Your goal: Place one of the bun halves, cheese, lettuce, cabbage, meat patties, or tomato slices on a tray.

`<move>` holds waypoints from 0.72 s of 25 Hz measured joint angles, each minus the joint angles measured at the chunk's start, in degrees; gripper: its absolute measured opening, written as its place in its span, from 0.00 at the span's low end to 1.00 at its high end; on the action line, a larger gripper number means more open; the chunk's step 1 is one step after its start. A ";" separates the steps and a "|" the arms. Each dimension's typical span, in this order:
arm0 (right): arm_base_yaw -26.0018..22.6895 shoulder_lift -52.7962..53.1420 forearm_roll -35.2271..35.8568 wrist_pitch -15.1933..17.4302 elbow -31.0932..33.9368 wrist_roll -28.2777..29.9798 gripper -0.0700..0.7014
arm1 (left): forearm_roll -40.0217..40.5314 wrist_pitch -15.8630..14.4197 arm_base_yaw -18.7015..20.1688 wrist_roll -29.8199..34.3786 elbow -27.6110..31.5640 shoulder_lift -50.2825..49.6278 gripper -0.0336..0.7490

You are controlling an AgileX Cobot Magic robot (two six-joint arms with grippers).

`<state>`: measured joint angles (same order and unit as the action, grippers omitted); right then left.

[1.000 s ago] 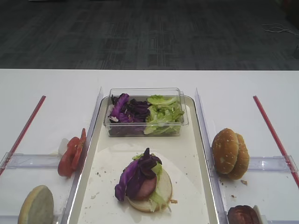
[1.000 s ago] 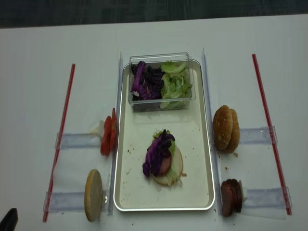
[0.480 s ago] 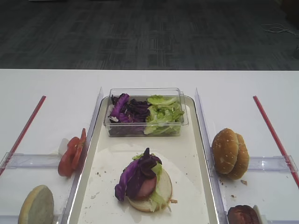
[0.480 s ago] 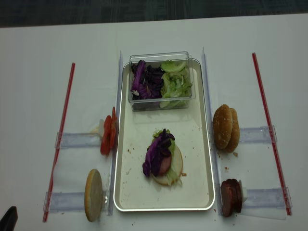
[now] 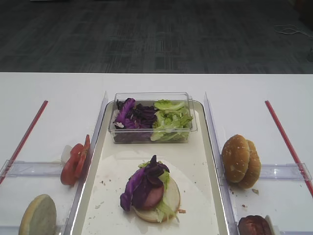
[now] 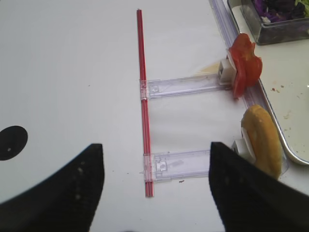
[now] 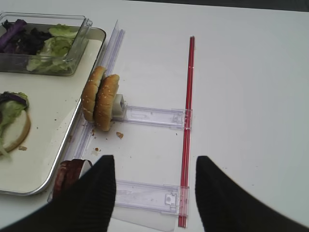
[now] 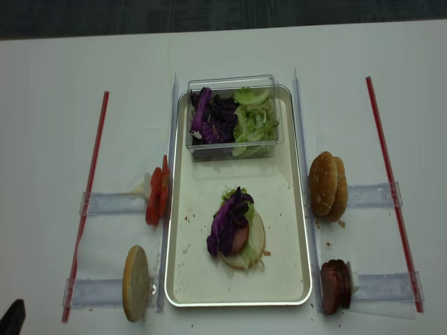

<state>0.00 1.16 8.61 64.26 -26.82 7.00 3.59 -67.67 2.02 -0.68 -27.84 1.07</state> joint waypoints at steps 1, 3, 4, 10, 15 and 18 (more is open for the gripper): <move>0.00 0.00 0.00 0.00 0.00 0.00 0.59 | 0.00 0.00 0.00 0.00 0.00 0.00 0.64; 0.00 0.00 0.00 0.00 0.00 0.00 0.59 | 0.00 0.00 0.00 0.00 0.00 0.00 0.64; 0.00 0.00 0.00 0.00 0.00 0.00 0.59 | 0.00 0.00 0.00 0.00 0.00 0.00 0.64; 0.00 0.00 0.00 0.00 0.00 0.00 0.59 | 0.00 0.00 0.00 0.00 0.00 0.00 0.64; 0.04 0.00 0.00 0.00 0.00 0.00 0.59 | 0.00 0.00 0.00 0.00 0.00 0.00 0.64; 0.00 0.00 0.00 0.00 0.00 0.00 0.59 | 0.00 0.00 0.00 0.00 0.00 0.00 0.64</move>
<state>0.00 1.16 8.61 64.26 -26.82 7.00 3.59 -67.67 2.02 -0.68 -27.84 1.07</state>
